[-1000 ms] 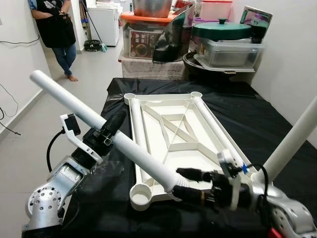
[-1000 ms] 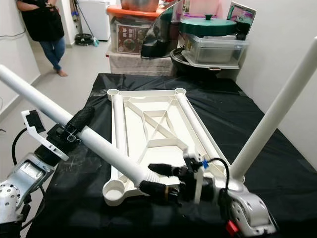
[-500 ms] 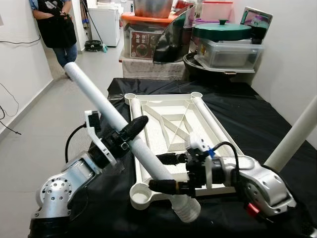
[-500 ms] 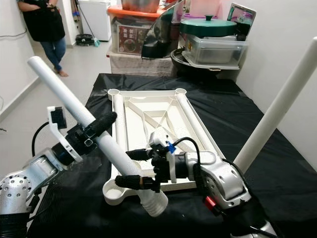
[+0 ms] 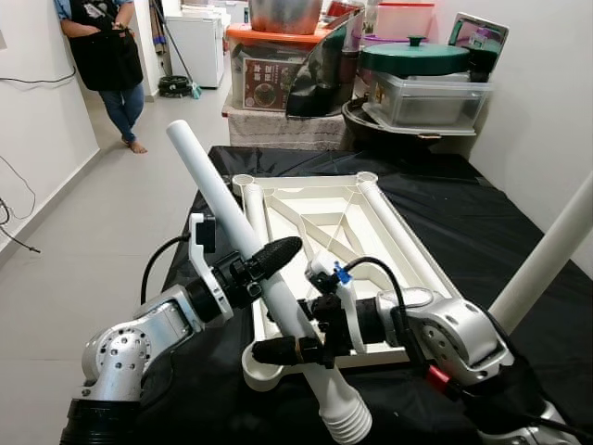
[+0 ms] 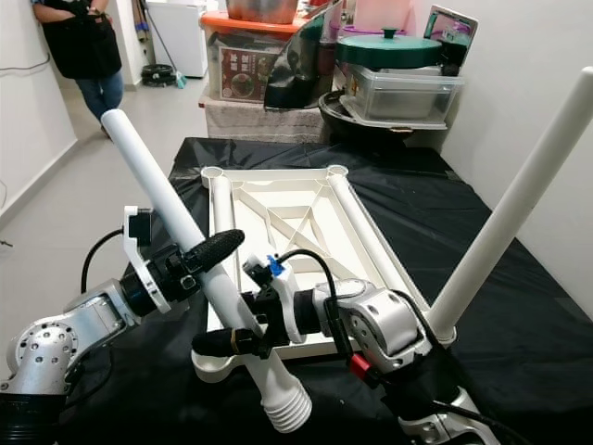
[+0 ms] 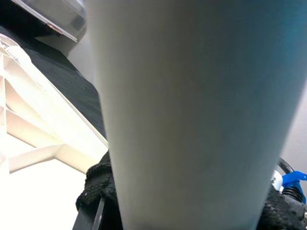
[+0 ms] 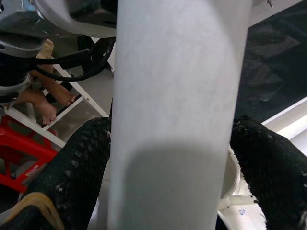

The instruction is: Building children table

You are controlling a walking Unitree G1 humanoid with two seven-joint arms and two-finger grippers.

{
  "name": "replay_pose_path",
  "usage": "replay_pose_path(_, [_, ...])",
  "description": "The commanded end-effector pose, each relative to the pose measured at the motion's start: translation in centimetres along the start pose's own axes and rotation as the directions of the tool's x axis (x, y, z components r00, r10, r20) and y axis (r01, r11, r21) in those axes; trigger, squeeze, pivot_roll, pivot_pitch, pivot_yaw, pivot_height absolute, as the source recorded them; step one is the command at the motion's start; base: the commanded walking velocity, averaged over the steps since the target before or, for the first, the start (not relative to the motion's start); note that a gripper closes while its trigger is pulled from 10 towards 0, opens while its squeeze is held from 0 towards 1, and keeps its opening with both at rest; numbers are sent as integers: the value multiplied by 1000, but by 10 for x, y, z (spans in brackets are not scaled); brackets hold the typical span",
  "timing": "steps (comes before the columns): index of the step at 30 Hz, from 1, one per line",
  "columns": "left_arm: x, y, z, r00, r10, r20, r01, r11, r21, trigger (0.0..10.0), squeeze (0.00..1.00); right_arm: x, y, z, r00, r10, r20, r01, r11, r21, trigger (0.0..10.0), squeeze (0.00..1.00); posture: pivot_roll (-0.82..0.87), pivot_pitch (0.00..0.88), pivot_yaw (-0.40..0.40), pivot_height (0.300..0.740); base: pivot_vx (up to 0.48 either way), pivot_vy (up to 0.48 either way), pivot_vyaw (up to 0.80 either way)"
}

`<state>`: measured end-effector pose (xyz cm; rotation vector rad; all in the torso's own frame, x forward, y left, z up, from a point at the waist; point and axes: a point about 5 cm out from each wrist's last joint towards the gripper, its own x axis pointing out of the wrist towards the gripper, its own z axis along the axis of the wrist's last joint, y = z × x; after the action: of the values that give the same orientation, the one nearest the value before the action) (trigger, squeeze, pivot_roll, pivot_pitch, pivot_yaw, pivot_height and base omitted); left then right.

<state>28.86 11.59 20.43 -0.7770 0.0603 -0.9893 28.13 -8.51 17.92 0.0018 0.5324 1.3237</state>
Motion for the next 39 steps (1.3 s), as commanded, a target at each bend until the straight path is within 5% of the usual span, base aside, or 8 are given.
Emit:
replay_pose_path(1, [5,-3,-4,999,-37,-11,37,999,-11,10000,0,7,4,0,999,20,-30,-20,1000,4,10000,0,61,0,-71,740,0,0,0])
replay_pose_path(3, [5,-3,-4,999,-37,-11,37,999,-11,10000,0,7,4,0,999,20,-30,-20,1000,4,10000,0,61,0,-71,740,0,0,0])
replay_pose_path(4, [3,-2,-4,999,-30,-14,30,1000,-4,10000,0,10,6,-1,999,30,-41,-30,999,13,353,0,64,0,-72,740,0,0,0])
replay_pose_path(25, [5,3,-2,1000,-3,-20,4,998,70,10000,0,9,12,-6,999,40,-29,-38,997,65,0,0,61,0,-60,740,0,0,0])
replay_pose_path(26, [5,3,-1,1000,4,-16,-2,996,94,10000,1000,8,12,-6,999,31,-22,-30,997,70,0,0,62,0,-60,740,0,0,0])
replay_pose_path(30, [0,-4,1,998,-55,-10,55,987,153,10000,1000,1,6,-5,1000,-11,7,11,997,82,0,0,61,0,-61,740,0,0,0])
replay_pose_path(39, [-17,-24,11,983,-183,-3,182,975,129,10000,1000,-23,-15,3,987,-145,69,138,985,107,0,0,65,0,-66,740,0,0,0])
